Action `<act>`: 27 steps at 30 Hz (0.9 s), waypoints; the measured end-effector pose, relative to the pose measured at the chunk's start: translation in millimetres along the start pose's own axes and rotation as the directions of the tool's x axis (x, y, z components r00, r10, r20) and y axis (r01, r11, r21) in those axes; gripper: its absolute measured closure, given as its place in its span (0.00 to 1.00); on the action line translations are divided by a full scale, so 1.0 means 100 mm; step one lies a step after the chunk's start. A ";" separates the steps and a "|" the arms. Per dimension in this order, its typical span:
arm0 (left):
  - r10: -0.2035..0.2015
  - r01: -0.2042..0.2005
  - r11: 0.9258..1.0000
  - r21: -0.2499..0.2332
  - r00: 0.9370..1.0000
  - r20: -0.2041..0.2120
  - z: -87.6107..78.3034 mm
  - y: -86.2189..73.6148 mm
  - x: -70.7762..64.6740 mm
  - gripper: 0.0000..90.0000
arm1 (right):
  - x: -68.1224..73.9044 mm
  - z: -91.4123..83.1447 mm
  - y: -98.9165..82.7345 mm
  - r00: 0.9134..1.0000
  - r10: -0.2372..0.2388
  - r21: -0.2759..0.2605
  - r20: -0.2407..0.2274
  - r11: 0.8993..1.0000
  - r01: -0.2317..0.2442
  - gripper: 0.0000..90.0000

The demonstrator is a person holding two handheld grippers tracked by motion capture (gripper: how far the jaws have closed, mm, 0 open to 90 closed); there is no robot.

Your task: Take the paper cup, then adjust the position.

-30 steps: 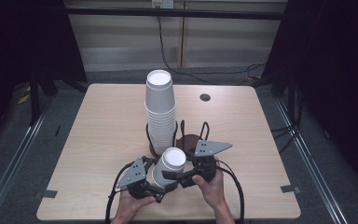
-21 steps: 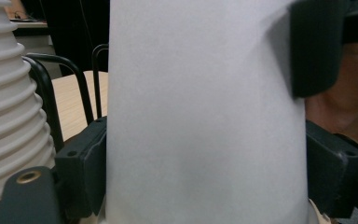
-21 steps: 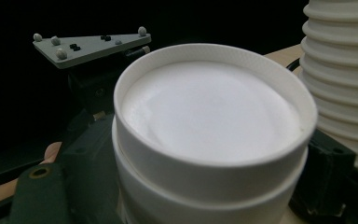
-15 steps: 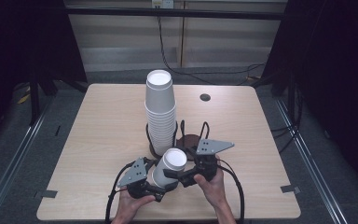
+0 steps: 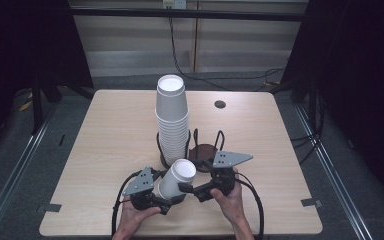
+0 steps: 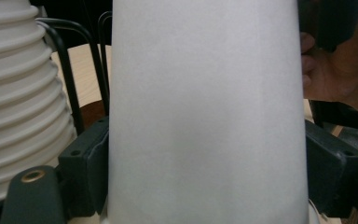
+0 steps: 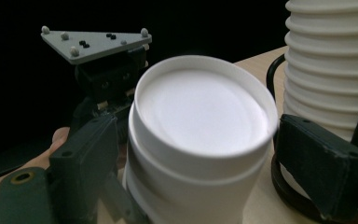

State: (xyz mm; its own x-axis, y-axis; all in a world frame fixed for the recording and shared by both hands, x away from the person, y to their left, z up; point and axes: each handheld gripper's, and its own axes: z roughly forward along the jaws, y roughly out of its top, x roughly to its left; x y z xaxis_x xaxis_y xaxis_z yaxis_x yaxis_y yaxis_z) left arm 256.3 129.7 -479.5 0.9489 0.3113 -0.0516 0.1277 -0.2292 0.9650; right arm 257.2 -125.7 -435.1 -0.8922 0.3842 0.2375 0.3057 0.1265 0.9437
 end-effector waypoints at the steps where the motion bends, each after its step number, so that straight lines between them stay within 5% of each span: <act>1: 0.000 0.000 1.000 0.000 1.000 0.000 0.00 0.00 0.00 0.18 | 0.00 0.00 0.00 1.000 0.000 0.000 0.000 1.000 0.000 0.14; 13: 0.008 -0.008 0.993 0.121 1.000 -0.003 -0.15 0.09 0.11 0.19 | -0.01 -0.09 0.02 1.000 -0.005 0.066 0.011 0.998 0.004 0.14; 19: 0.043 -0.046 0.981 0.191 0.999 0.020 -0.19 0.14 0.14 0.19 | 0.02 -0.07 0.02 1.000 -0.021 0.127 0.007 0.992 0.020 0.14; 23: 0.085 -0.084 0.964 0.254 0.996 0.004 -0.21 0.20 0.15 0.19 | 0.00 -0.04 0.00 1.000 -0.026 0.185 0.008 0.982 0.024 0.15; 25: 0.075 -0.076 0.966 0.246 0.997 0.012 -0.23 0.22 0.15 0.19 | 0.00 -0.03 0.01 0.999 -0.033 0.204 0.003 0.978 0.032 0.15; 27: 0.084 -0.084 0.961 0.264 0.996 0.010 -0.24 0.24 0.17 0.20 | -0.01 -0.01 0.03 0.999 -0.041 0.228 0.005 0.973 0.039 0.15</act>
State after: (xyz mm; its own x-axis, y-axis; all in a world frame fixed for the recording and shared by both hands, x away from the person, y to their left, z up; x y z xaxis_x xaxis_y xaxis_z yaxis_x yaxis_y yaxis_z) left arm 268.5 151.4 -450.9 0.9592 0.2815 0.0275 0.1189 -0.4896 0.8638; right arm 258.2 -126.8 -432.2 -0.9023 0.3830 0.1978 0.3389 0.3467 0.8746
